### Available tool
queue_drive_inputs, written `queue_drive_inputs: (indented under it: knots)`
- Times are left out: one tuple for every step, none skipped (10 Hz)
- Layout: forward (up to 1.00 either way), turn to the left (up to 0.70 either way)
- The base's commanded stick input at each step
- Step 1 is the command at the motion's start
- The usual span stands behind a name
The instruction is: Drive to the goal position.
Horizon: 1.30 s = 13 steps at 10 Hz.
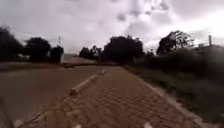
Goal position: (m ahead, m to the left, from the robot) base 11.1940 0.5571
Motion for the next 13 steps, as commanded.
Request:
queue_drive_inputs:
  knots:
    - [0.5,0.0]
    - [0.5,0.0]
    - [0.5,0.0]
    - [0.5,0.0]
    - [0.5,0.0]
    - [0.5,0.0]
    - [0.5,0.0]
    - [0.5,-0.5]
    - [0.5,-0.5]
    - [0.5,-0.5]
    - [0.5,-0.5]
    - [0.5,-0.44]
    - [0.5,-0.24]
